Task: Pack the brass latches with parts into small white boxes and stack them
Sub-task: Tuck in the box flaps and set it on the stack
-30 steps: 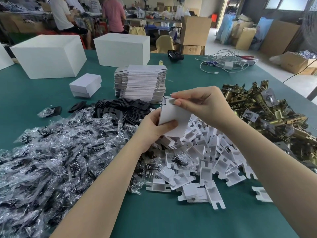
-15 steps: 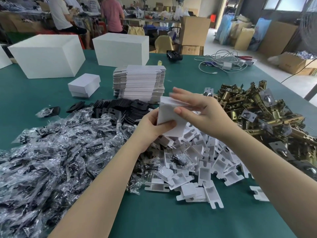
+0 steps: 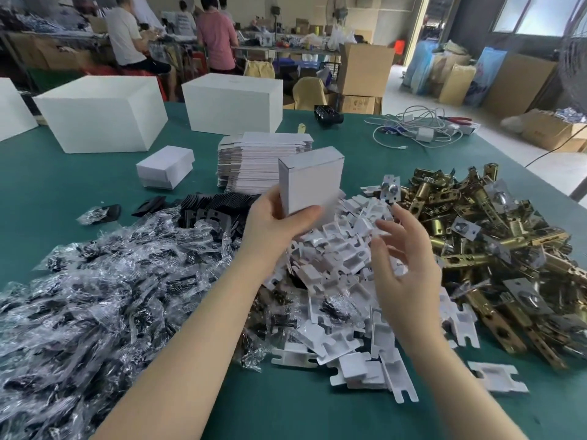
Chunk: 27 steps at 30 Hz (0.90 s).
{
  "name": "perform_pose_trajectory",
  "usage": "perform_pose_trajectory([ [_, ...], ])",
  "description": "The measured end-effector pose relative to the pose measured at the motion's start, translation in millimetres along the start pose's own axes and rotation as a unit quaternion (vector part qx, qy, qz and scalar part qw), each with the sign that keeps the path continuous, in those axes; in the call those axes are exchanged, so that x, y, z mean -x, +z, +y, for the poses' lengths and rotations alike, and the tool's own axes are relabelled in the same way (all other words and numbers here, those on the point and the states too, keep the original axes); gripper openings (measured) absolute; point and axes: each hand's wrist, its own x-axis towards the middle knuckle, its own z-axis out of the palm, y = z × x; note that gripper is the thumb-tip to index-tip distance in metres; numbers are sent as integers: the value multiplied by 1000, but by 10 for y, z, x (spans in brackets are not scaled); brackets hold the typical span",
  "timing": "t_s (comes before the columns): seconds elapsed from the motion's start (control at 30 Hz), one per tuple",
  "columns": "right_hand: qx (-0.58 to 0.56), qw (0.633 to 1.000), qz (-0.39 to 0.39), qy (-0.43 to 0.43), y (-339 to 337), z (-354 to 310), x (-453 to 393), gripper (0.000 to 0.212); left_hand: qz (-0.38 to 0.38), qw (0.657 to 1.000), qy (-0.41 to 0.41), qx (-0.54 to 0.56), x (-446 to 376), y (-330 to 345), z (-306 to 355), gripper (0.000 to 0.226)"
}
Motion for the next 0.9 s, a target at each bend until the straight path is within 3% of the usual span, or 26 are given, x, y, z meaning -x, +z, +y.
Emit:
perform_pose_trajectory([
  [0.17,100,990,-52,-83,13,-20,217,49,31,978,-95,184,-53,-127,333,33],
  [0.33,82,990,-117,-19,120,-20,342,36,-26,962,-190,195,38,-79,403,34],
  [0.47,97,984,-151,-19,102,-49,362,34,52,969,-109,215,84,32,559,42],
  [0.63,89,983,-158,7,90,-65,377,32,253,945,72,197,-390,-115,933,37],
  [0.7,90,984,-155,6,87,-85,381,32,322,929,86,161,-737,-345,1046,41],
  [0.8,101,983,-151,2,86,-79,384,40,356,927,-11,116,-1209,-929,1042,46],
  [0.9,118,984,-137,-9,105,-42,385,51,344,929,-126,59,-1432,-1550,896,48],
])
